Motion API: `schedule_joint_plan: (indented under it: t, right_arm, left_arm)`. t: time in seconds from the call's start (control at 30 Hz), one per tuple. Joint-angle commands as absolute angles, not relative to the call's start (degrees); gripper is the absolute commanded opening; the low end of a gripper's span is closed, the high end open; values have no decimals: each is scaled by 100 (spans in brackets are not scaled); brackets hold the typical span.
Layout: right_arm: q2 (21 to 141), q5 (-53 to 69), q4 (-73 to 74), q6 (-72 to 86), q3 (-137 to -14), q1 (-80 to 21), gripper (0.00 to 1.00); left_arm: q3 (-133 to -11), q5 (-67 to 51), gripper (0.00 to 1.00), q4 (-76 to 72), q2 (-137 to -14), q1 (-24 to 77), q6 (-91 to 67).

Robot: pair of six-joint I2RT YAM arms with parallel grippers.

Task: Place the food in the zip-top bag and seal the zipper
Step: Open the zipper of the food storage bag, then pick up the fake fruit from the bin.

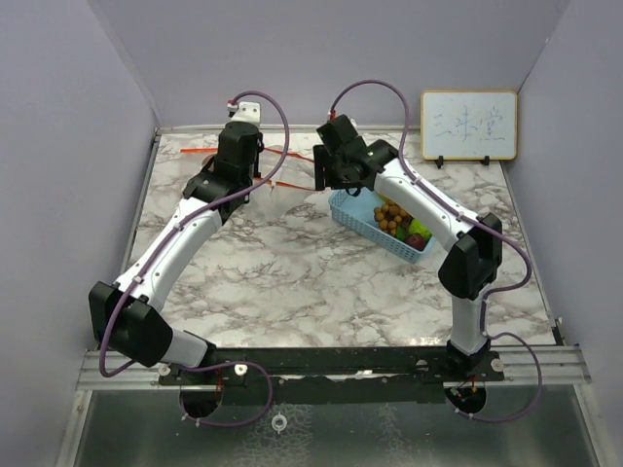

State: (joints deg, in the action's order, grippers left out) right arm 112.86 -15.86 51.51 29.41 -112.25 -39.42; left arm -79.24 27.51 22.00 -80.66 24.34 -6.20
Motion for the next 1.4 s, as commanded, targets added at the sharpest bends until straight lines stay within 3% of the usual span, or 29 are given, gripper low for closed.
schedule_joint_plan:
  t: [0.0,0.1,0.2,0.23,0.47,0.63,0.8,1.0,1.37]
  right_arm:
    - [10881,-1470,4926,2169,-10903,-3841,62]
    - [10148,-135,3383,1820,-10155,-3840,67]
    - [9837,101,2736,2184,-10022,-3832,92]
    - [9804,-28,2692,2350,-10080,-3828,95]
    - [9310,-861,2599,2720,-10098,-3734,98]
    - [9415,-1893,4217,2917,-10216,-3154,94]
    - [9621,-1956,5164,2946,-9769,-2508,88]
    - [9769,-1852,5223,2897,-9174,-2400,87]
    - [10445,-2978,4892,2693,-9097,-1891,87]
  left_arm:
    - [-7786,2931,0,1959,-7925,2329,-559]
    - [-7596,2568,0,1853,-8056,2337,-875]
    - [-7493,2332,0,1752,-8228,2383,-1067]
    - [-7475,2303,0,1733,-8281,2401,-1105]
    - [-7399,2448,0,1738,-8385,2495,-959]
    - [-7727,3008,0,2047,-8328,2495,-659]
    - [-7890,3098,0,2073,-8393,2581,-565]
    - [-7787,2553,0,1893,-8799,2799,-964]
    - [-7612,1969,0,1628,-9221,2909,-1220]
